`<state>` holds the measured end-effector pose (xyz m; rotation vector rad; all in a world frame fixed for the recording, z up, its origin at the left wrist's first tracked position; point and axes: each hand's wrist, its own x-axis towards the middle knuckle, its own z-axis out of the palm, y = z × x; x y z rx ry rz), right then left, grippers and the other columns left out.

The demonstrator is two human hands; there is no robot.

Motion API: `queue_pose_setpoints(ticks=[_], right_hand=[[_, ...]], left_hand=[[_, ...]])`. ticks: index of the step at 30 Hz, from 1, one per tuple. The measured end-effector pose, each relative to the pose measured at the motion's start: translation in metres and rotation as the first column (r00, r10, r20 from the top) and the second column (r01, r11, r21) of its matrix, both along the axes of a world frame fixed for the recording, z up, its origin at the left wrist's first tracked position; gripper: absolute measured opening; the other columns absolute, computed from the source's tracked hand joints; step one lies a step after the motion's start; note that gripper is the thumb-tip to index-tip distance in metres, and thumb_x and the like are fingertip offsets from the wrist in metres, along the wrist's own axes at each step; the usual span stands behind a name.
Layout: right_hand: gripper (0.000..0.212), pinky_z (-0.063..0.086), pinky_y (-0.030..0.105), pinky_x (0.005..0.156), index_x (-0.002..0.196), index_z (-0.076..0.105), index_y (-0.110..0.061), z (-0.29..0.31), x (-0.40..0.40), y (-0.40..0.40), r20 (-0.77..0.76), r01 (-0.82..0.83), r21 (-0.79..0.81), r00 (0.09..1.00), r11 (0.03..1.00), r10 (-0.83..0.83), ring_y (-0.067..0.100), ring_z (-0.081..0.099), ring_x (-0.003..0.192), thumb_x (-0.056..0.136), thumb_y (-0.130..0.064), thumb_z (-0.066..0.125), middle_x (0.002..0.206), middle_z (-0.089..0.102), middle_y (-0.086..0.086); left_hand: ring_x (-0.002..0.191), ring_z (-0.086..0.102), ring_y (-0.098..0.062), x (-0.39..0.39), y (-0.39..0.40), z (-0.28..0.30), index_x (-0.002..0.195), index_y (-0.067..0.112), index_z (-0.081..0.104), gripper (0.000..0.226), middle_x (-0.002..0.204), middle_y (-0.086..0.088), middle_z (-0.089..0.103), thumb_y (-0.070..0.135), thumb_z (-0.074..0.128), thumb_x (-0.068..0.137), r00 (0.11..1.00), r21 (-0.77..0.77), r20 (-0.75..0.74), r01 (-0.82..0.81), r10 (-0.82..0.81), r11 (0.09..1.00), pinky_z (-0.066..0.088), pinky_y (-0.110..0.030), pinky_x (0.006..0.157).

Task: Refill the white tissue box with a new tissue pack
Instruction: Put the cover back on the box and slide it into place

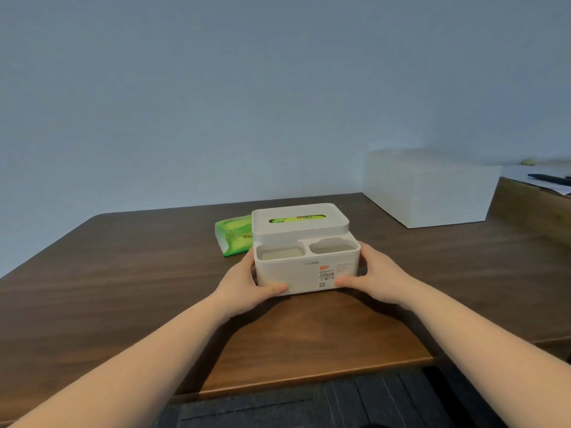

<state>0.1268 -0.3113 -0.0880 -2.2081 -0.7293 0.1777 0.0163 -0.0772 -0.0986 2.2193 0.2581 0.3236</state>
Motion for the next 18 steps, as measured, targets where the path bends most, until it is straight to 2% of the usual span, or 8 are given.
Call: queue_pose_setpoints(ticks=[3, 7, 11, 13, 18], right_hand=[[0.071, 0.045, 0.024, 0.09, 0.136, 0.043, -0.03, -0.005, 0.023, -0.007, -0.024, 0.044, 0.069, 0.999, 0.997, -0.043, 0.009, 0.056, 0.112, 0.075, -0.024, 0.079, 0.129, 0.06, -0.01], [0.074, 0.046, 0.021, 0.087, 0.139, 0.042, -0.026, -0.009, 0.061, -0.009, -0.039, 0.096, 0.103, 0.995, 0.99, -0.092, 0.009, 0.058, 0.112, 0.075, -0.02, 0.079, 0.128, 0.061, -0.008], [0.073, 0.047, 0.03, 0.098, 0.139, 0.041, -0.022, -0.011, 0.106, -0.008, -0.046, 0.174, 0.121, 0.984, 0.977, -0.17, 0.013, 0.056, 0.118, 0.076, -0.019, 0.078, 0.132, 0.058, -0.005], [0.069, 0.046, 0.03, 0.099, 0.137, 0.042, -0.022, -0.011, 0.129, -0.006, -0.049, 0.212, 0.124, 0.977, 0.969, -0.207, 0.013, 0.055, 0.119, 0.078, -0.018, 0.076, 0.134, 0.057, -0.004], [0.057, 0.046, 0.032, 0.098, 0.131, 0.048, -0.016, -0.013, 0.186, -0.003, -0.013, 0.303, 0.153, 0.952, 0.94, -0.305, 0.019, 0.056, 0.121, 0.08, -0.014, 0.074, 0.13, 0.06, 0.0]], left_hand=[[0.104, 0.054, -0.003, 0.03, -0.005, 0.001, 0.138, 0.031, 0.045, 0.078, 0.114, 0.018, 0.058, 0.03, 0.083, 0.071, 1.0, -0.012, 0.0, 0.023, -0.023, 1.0, 0.04, -0.018, 0.088], [0.105, 0.053, -0.003, 0.076, -0.006, 0.0, 0.135, 0.026, 0.049, 0.073, 0.115, 0.015, 0.059, 0.029, 0.083, 0.071, 0.999, 0.019, 0.016, 0.045, -0.045, 0.999, 0.038, -0.018, 0.089], [0.103, 0.054, -0.004, 0.129, -0.009, -0.002, 0.134, 0.027, 0.05, 0.07, 0.116, 0.011, 0.061, 0.028, 0.083, 0.072, 0.999, 0.036, 0.045, 0.028, -0.03, 0.999, 0.039, -0.019, 0.088], [0.105, 0.055, -0.006, 0.157, -0.01, -0.003, 0.134, 0.027, 0.05, 0.071, 0.117, 0.011, 0.062, 0.029, 0.083, 0.072, 0.998, 0.036, 0.053, 0.027, -0.029, 0.999, 0.04, -0.02, 0.089], [0.122, 0.056, -0.017, 0.225, -0.012, -0.004, 0.137, 0.026, 0.047, 0.072, 0.132, 0.003, 0.061, 0.031, 0.08, 0.074, 0.997, 0.047, 0.067, 0.023, -0.026, 0.999, 0.038, -0.021, 0.091]])
